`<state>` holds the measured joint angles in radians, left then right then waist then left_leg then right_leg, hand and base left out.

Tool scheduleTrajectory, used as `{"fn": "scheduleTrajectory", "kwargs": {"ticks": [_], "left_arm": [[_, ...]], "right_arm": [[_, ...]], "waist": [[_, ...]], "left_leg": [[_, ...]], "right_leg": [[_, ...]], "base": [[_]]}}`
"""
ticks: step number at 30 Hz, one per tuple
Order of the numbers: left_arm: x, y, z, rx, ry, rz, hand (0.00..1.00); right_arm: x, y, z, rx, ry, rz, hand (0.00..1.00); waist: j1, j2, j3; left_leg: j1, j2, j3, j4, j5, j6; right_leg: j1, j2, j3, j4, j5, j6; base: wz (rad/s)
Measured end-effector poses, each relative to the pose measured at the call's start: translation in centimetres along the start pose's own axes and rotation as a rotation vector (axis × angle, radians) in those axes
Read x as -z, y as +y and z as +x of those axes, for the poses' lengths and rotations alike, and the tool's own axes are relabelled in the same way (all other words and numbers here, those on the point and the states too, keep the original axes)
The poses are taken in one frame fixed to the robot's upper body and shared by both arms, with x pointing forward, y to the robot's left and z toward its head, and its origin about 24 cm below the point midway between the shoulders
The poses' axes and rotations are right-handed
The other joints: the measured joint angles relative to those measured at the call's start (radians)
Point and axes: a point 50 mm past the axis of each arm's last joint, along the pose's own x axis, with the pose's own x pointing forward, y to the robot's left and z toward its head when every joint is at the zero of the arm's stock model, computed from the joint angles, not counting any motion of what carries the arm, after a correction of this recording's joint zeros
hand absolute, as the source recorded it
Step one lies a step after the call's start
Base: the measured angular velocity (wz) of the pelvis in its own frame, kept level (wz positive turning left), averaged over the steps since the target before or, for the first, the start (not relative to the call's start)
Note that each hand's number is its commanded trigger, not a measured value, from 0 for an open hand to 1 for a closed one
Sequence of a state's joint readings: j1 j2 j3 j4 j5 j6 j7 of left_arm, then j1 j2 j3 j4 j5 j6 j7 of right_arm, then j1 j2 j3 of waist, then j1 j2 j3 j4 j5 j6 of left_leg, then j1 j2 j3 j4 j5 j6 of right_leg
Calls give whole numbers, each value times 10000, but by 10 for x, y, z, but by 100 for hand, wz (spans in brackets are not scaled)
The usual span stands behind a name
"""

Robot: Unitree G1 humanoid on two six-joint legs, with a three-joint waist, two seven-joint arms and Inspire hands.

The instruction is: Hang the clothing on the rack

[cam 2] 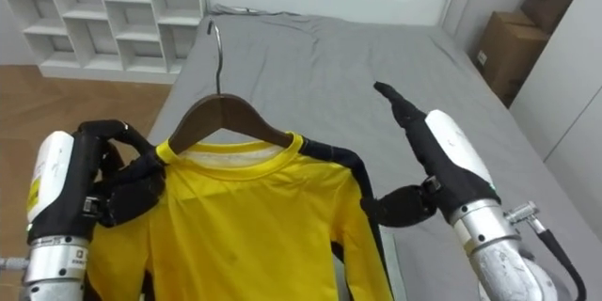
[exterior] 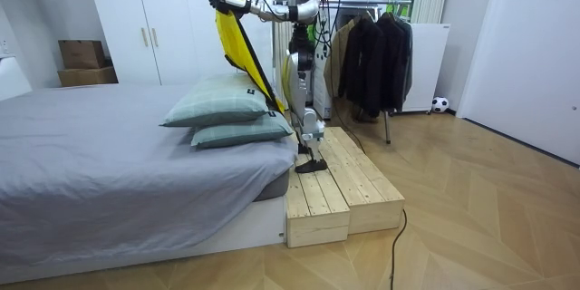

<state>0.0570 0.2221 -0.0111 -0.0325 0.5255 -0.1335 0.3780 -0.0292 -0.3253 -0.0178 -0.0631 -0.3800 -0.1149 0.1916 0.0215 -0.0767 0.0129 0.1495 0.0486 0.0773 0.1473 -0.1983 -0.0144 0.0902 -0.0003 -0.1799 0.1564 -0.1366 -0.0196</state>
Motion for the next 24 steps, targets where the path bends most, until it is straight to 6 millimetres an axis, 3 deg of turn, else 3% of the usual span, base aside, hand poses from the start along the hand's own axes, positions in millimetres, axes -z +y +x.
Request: {"fn": "scheduleTrajectory", "kwargs": {"ticks": [7,13,24], "left_arm": [[1,-1,0,31,29,24,100],[1,0,0,48,1,105,100],[1,-1,0,91,-31,90,100]], "right_arm": [[-7,11,4,-1013,-279,39,0],[-14,9,12,-1202,-617,-62,0],[-20,12,16,-1526,-855,-208,0]], "waist": [[92,-33,5],[96,-168,0],[122,-186,-3]], "left_leg": [[-4,-1,4,0,0,0],[-36,-3,-31,30,0,0],[-117,-26,-127,46,0,1]], "right_leg": [[-21,-11,-20,24,1,-1],[-17,-23,-104,23,4,-6],[0,-53,-186,20,3,-3]], "base": [[0],[1],[2]]}}
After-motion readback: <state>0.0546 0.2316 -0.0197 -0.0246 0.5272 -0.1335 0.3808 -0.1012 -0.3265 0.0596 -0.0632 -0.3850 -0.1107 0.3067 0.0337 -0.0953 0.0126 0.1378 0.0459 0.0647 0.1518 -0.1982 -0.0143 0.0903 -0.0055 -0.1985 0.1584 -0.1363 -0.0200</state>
